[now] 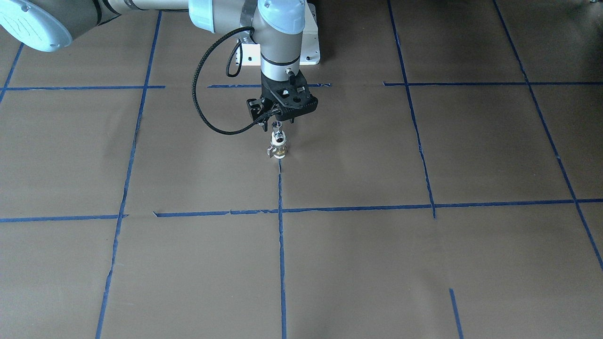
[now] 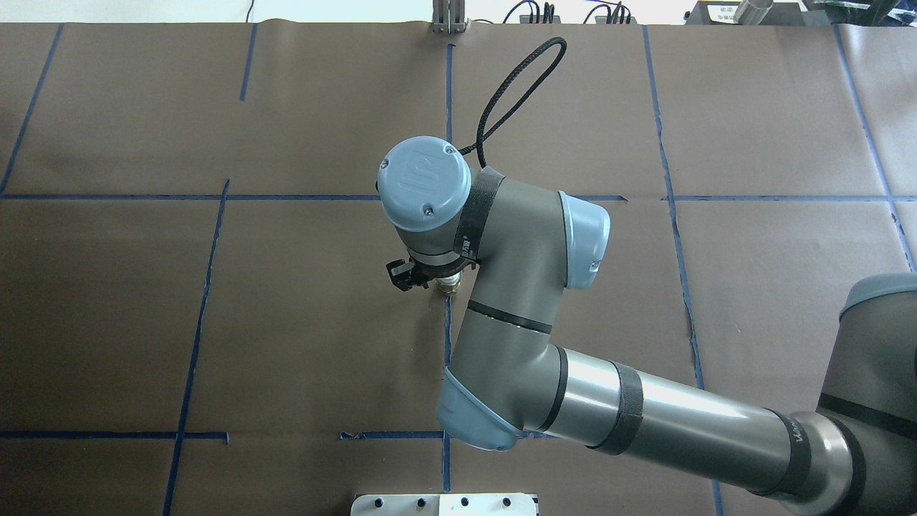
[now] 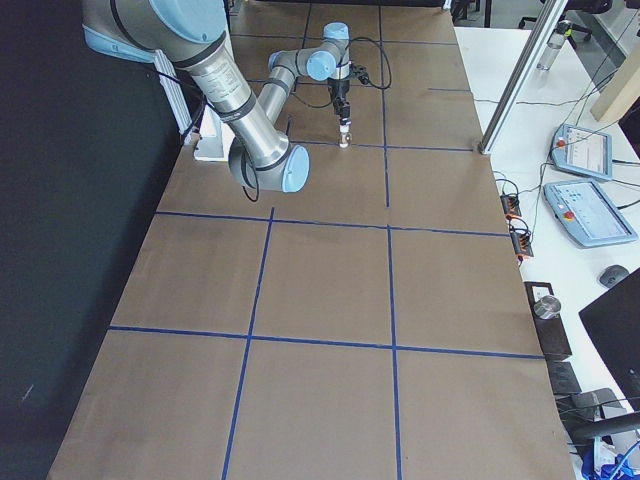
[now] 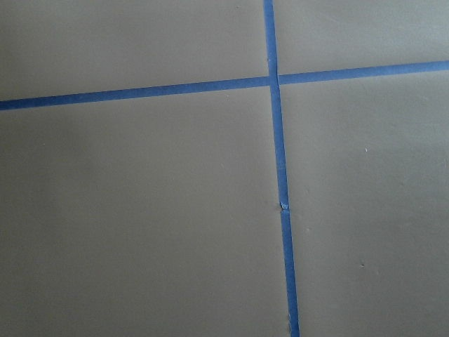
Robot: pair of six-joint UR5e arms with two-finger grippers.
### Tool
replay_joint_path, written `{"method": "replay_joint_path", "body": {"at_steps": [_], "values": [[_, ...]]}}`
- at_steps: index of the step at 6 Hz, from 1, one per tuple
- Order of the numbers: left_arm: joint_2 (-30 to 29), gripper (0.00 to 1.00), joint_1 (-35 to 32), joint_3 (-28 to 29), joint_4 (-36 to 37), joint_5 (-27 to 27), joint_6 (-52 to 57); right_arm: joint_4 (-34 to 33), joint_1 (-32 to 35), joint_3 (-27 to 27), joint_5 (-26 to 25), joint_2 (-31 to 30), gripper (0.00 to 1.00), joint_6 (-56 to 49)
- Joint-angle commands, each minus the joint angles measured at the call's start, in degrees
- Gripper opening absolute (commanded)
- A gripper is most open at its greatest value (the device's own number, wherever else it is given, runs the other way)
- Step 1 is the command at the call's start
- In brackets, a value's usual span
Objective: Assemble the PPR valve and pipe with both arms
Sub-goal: 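Lower the fitting with the right gripper onto the valve's top opening, then open the right gripper and withdraw it away from the valve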
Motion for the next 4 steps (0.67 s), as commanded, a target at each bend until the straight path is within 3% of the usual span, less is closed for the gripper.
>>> {"method": "replay_joint_path", "body": {"at_steps": [1, 3, 4], "values": [[-0.1, 1.0, 0.0, 0.0, 0.1, 0.1, 0.1, 0.0, 3.1, 0.6, 2.7, 0.3, 1.0, 0.0], [-0.1, 1.0, 0.1, 0.1, -0.6, 0.3, 0.6, -0.1, 15.2, -0.2, 16.1, -0.5, 1.0, -4.2], [-0.4, 1.0, 0.1, 1.2, -0.8, 0.1, 0.5, -0.1, 21.1, -2.2, 19.3, -2.6, 1.0, -8.7]]}}
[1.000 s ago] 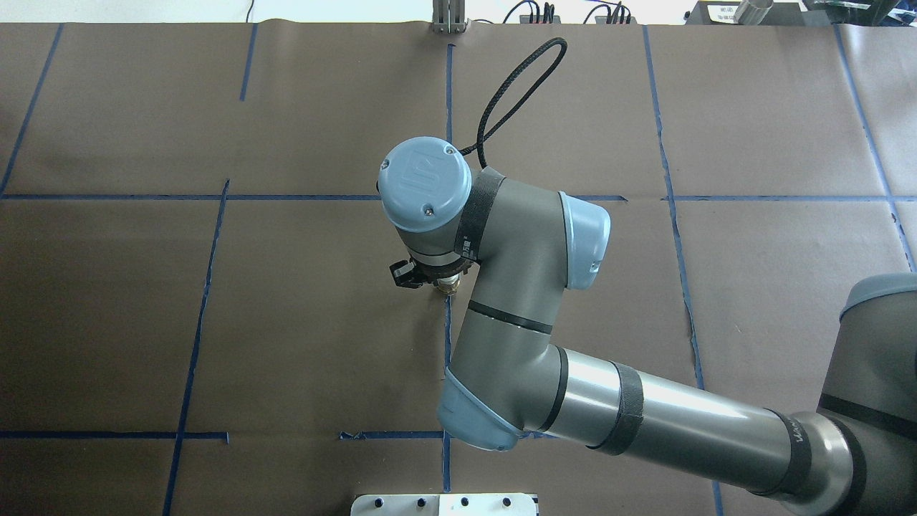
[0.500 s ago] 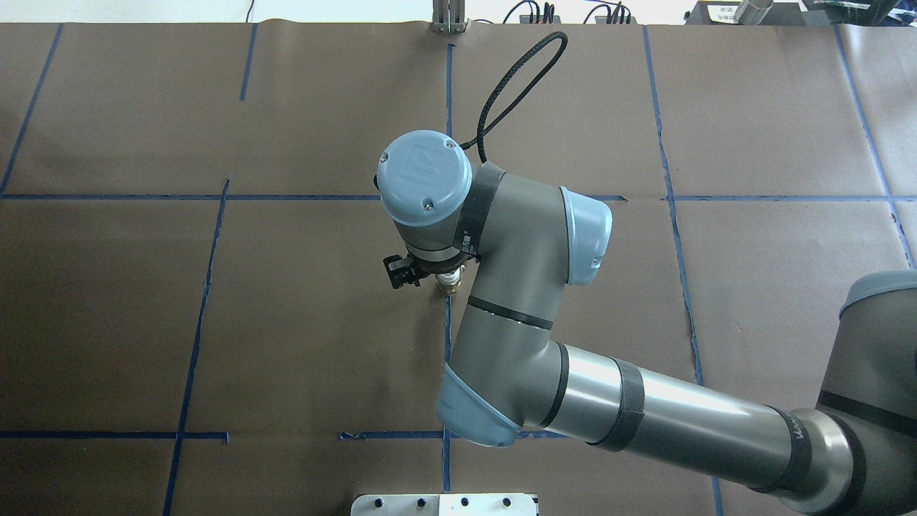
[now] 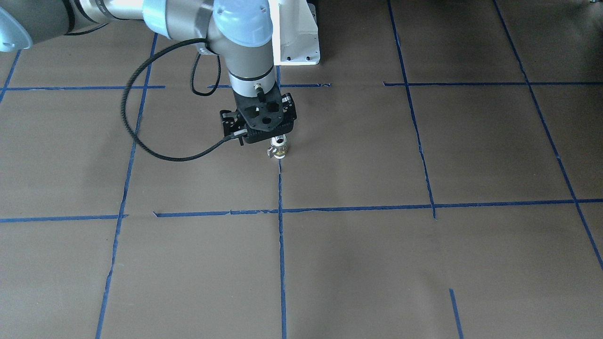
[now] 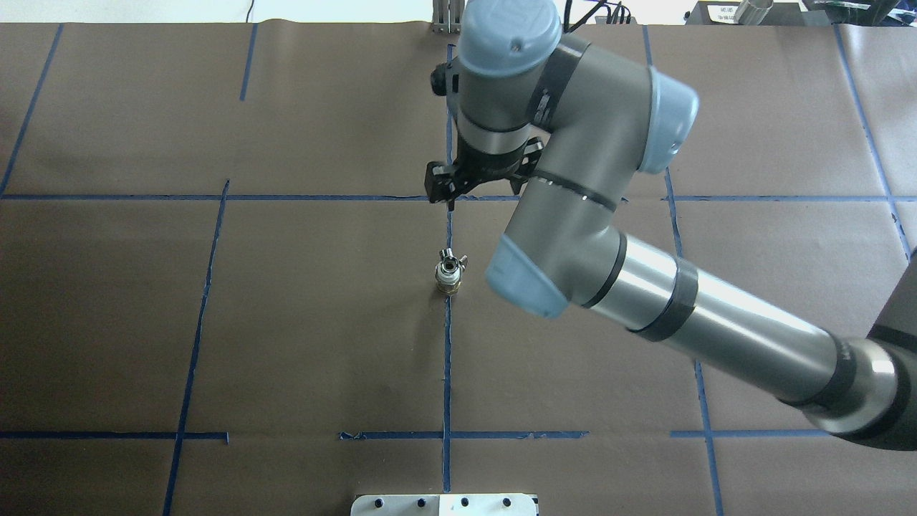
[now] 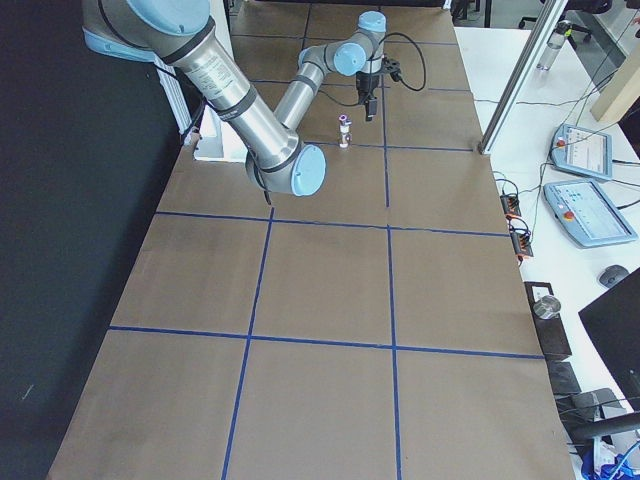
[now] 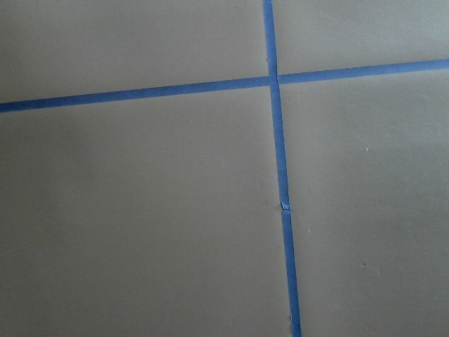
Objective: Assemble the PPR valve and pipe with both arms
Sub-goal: 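Open the right gripper and withdraw it away from the valve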
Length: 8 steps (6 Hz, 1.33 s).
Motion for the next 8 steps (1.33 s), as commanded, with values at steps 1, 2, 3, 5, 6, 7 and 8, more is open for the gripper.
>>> {"method": "replay_joint_path", "body": {"at_steps": [1, 2, 3, 5, 6, 7, 8], "values": [[-0.3, 1.0, 1.1, 0.8, 0.7, -0.2, -0.7, 0.1, 10.2, -4.7, 6.1, -5.1, 1.0, -13.3], [-0.1, 1.0, 1.4, 1.0, -0.1, 0.0, 0.0, 0.0, 15.2, -5.0, 8.1, -8.2, 1.0, -19.4], [0.6, 1.0, 1.7, 1.8, 0.0, 0.2, 0.0, -0.4, 21.0, -5.2, 13.8, -12.0, 1.0, -24.4], [0.0, 1.0, 1.8, 1.0, -0.1, 0.2, 0.1, -0.3, 30.2, -5.4, 14.9, -21.9, 1.0, -44.0], [0.0, 1.0, 1.8, 0.7, -0.2, 0.1, 0.1, -0.1, 34.4, -5.8, 15.0, -28.0, 1.0, -54.6], [-0.3, 1.0, 1.9, 0.7, -0.2, 0.1, 0.1, 0.1, 39.1, -5.7, 15.5, -33.2, 1.0, -63.7], [-0.2, 1.0, 1.9, 0.3, -0.2, 0.1, 0.2, 0.3, 43.5, -5.5, 15.0, -38.7, 1.0, -69.0]]}}
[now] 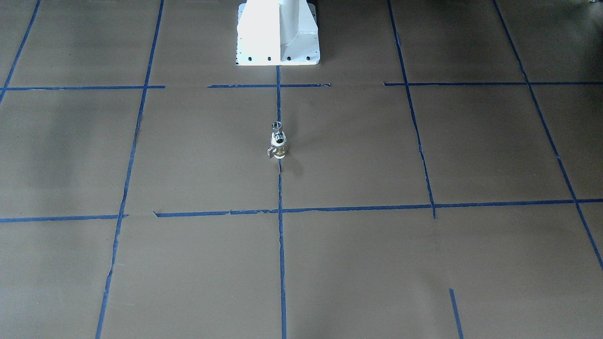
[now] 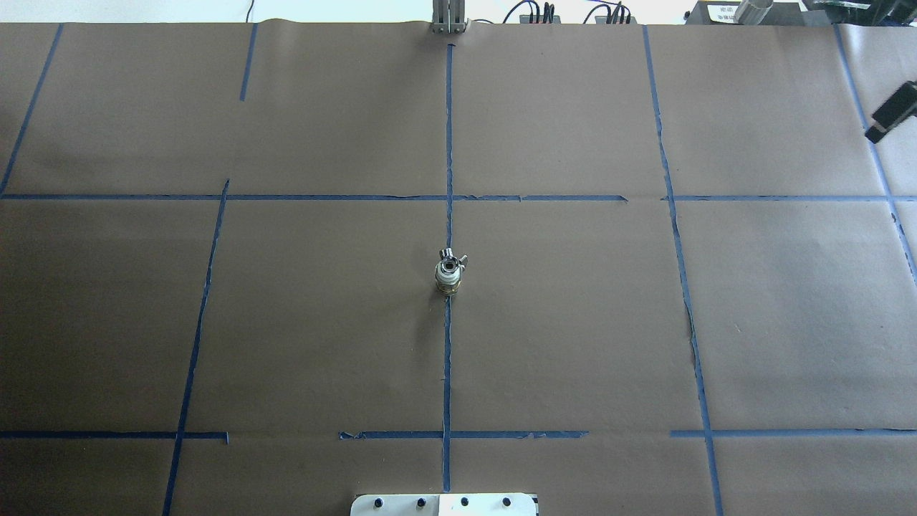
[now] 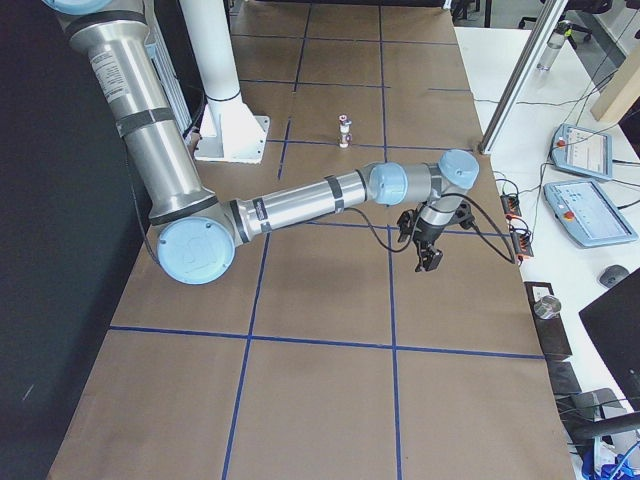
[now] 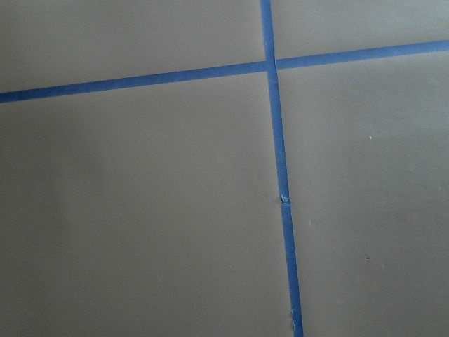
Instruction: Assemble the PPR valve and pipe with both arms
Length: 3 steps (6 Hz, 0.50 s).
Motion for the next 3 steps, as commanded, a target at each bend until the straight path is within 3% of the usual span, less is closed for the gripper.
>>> {"method": "replay_joint_path", "body": {"at_steps": [1, 3], "values": [[0.1, 1.0, 0.1, -0.8, 0.1, -0.1, 0.1, 0.0, 8.6, 0.0, -0.8, -9.2, 1.0, -5.8], [0.6, 1.0, 0.2, -1.6, 0.1, -0.1, 0.0, 0.1, 11.0, 2.8, 0.2, -17.2, 1.0, -5.9]]}}
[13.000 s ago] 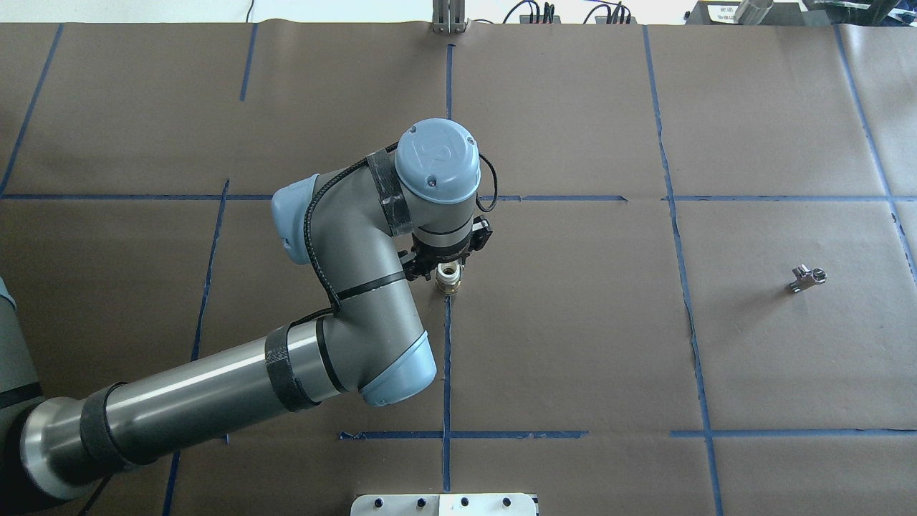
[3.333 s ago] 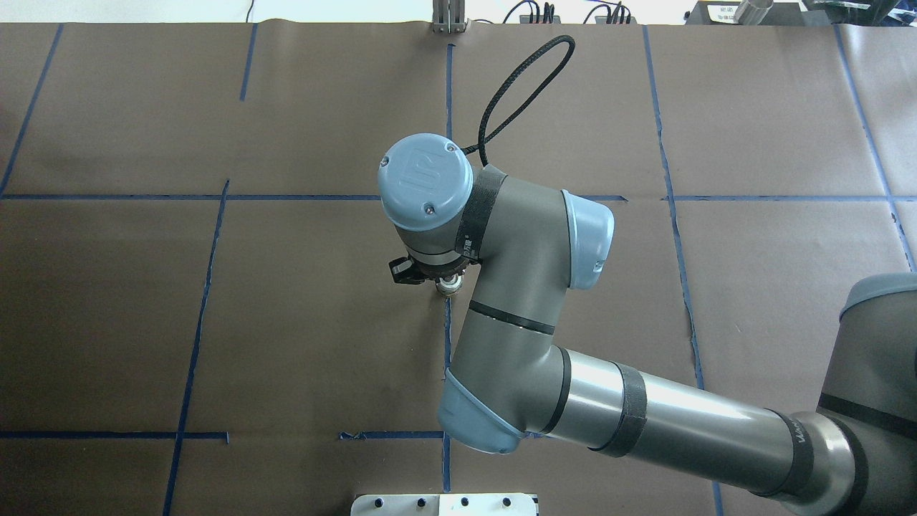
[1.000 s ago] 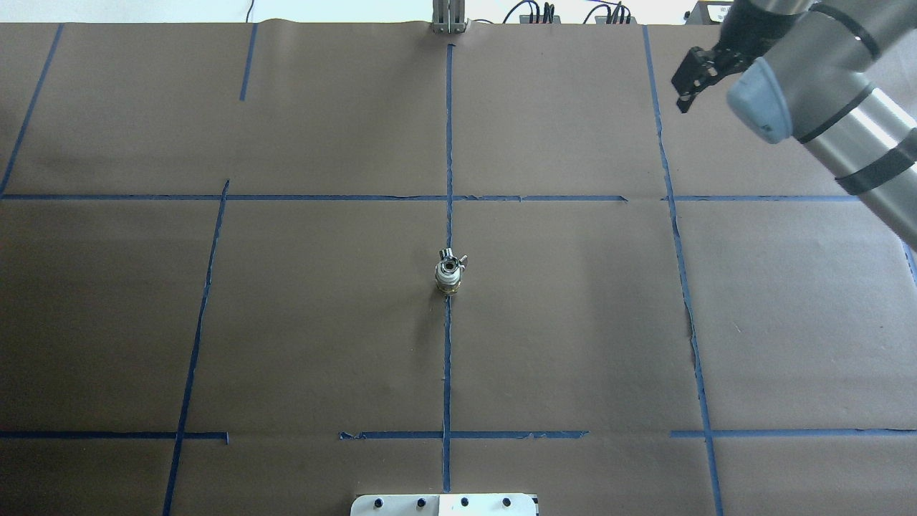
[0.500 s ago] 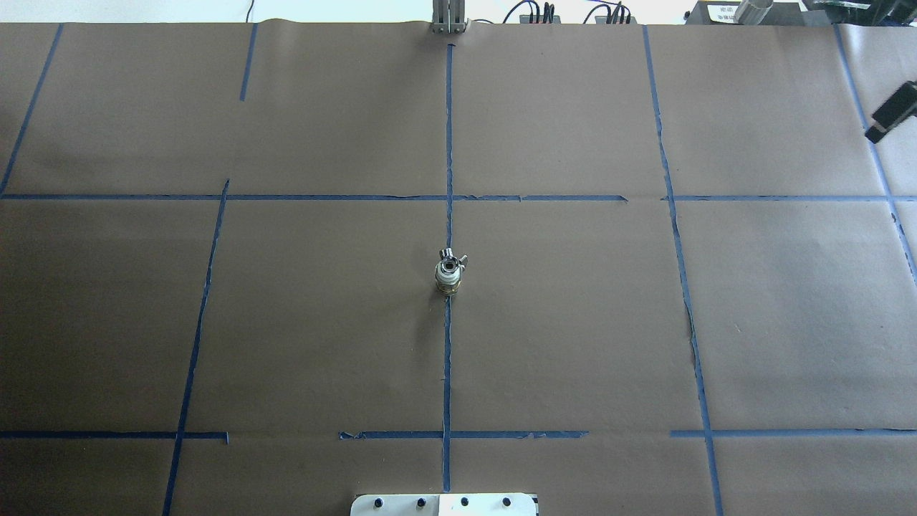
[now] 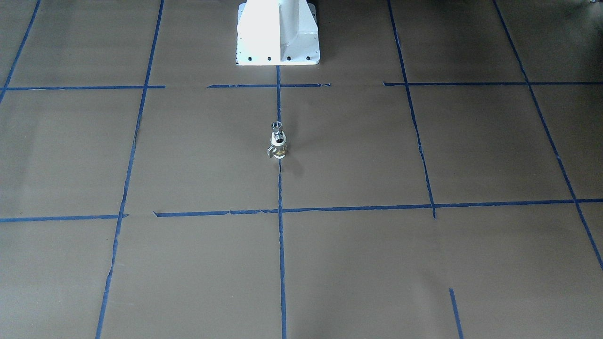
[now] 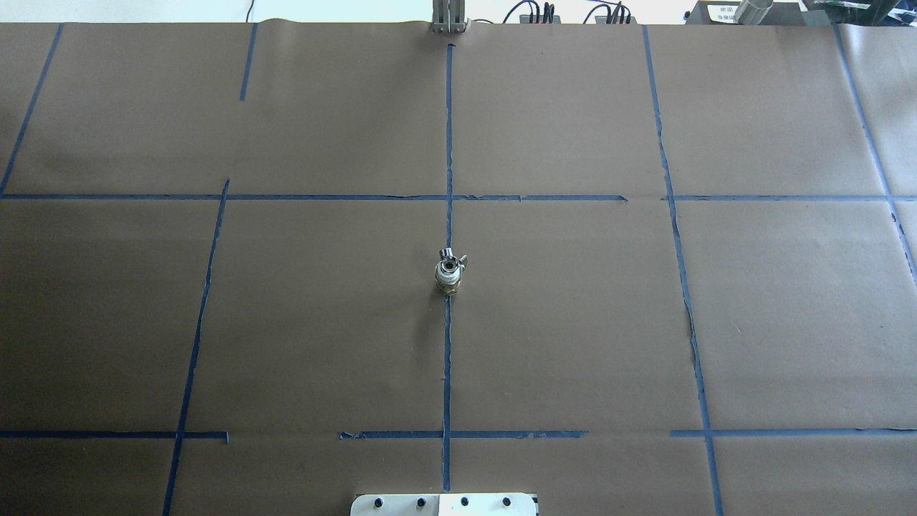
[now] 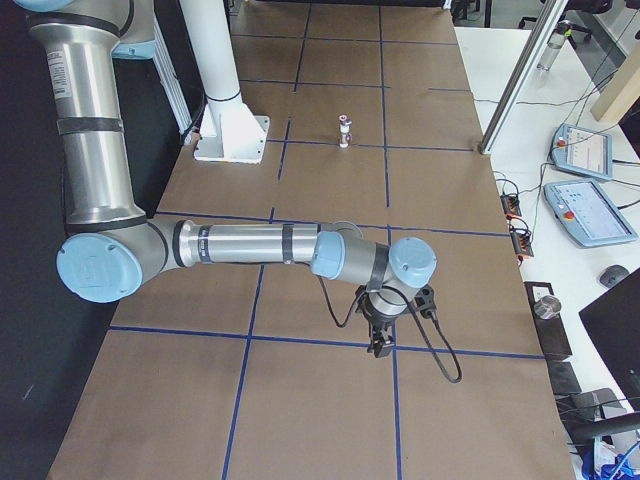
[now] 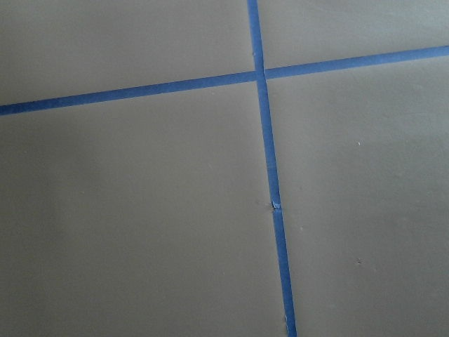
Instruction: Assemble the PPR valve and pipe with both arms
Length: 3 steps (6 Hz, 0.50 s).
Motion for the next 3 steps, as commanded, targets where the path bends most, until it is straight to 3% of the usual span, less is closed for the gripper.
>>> {"method": "replay_joint_path", "body": {"at_steps": [1, 3], "values": [[0.2, 1.0, 0.1, -0.2, 0.0, 0.0, -0.1, 0.0, 1.0, 3.5, 0.3, -5.1, 1.0, -0.2], [0.2, 1.0, 0.1, -0.2, -0.1, -0.1, -0.1, 0.0, 1.0, 3.9, 0.4, -5.6, 1.0, -0.2]]}}
